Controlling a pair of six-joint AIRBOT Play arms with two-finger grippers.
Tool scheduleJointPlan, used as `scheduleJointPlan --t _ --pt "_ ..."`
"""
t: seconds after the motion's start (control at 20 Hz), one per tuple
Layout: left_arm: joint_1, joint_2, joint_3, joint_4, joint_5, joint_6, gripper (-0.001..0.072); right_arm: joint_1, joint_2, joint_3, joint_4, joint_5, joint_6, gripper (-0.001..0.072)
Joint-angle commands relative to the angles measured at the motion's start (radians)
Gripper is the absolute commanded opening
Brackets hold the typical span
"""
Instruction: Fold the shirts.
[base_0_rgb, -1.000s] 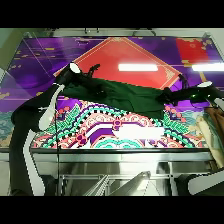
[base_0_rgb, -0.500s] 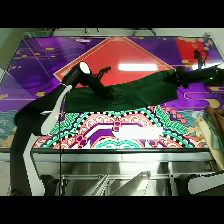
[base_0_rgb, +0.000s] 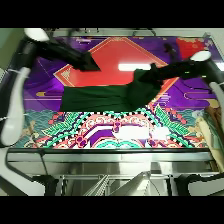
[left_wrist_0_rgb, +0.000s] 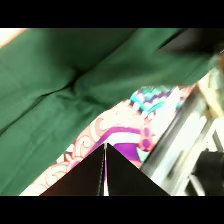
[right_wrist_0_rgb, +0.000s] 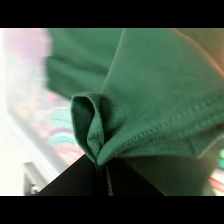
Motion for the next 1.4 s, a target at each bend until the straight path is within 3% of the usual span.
scheduleJointPlan --t 0.0,0.15,0.3,0.5,0.55,0.6,0.65,0.7,0.75,0.8,0.85,0.95,1.05,1.1,1.3,1.35 --pt "0.105 0.176 -0.057 -0.071 -0.059 0.026 0.0014 0.232 0.008 0.051 0.057 -0.21 0.061 0.0023" --pt "0.174 0.294 -0.172 -0.071 -0.033 0.092 0.0015 0.412 -0.064 0.167 0.049 -0.414 0.069 0.0023" --pt "0.237 0.372 -0.296 -0.072 -0.038 0.145 0.0016 0.523 -0.252 0.376 -0.076 -0.428 0.214 0.0023" --pt "0.286 0.464 -0.466 -0.074 -0.016 0.228 0.0016 0.629 -0.475 0.545 -0.065 -0.497 0.231 0.0025" --pt "0.293 0.482 -0.506 -0.074 0.003 0.24 0.0016 0.647 -0.511 0.545 0.003 -0.551 0.191 0.0159" --pt "0.297 0.497 -0.542 -0.074 0.026 0.245 0.0016 0.657 -0.541 0.544 0.122 -0.578 0.114 0.0459" --pt "0.297 0.509 -0.575 -0.074 0.047 0.249 0.0016 0.658 -0.557 0.543 0.241 -0.577 0.013 0.0524" --pt "0.297 0.517 -0.599 -0.074 0.06 0.25 0.0016 0.656 -0.56 0.542 0.376 -0.572 -0.115 0.0518" --pt "0.297 0.524 -0.619 -0.074 0.08 0.253 0.0016 0.647 -0.552 0.542 0.482 -0.554 -0.221 0.0432" --pt "0.297 0.526 -0.63 -0.074 0.093 0.26 0.0017 0.629 -0.536 0.542 0.573 -0.52 -0.315 0.0158" --pt "0.297 0.525 -0.634 -0.075 0.092 0.261 0.0017 0.608 -0.518 0.542 0.596 -0.488 -0.354 0.0104" --pt "0.297 0.525 -0.634 -0.112 0.088 0.276 0.0017 0.548 -0.48 0.529 0.592 -0.399 -0.346 0.0113" --pt "0.302 0.525 -0.634 -0.15 0.085 0.294 0.0017 0.48 -0.437 0.477 0.563 -0.317 -0.293 0.0025" --pt "0.307 0.525 -0.634 -0.15 0.078 0.294 0.0017 0.446 -0.414 0.447 0.495 -0.288 -0.238 0.0025" --pt "0.354 0.526 -0.634 -0.151 0.031 0.294 0.0016 0.34 -0.356 0.424 -0.064 -0.142 0.12 0.0025" --pt "0.367 0.526 -0.634 -0.151 0.032 0.294 0.0015 0.328 -0.352 0.424 -0.199 -0.106 0.195 0.0063"
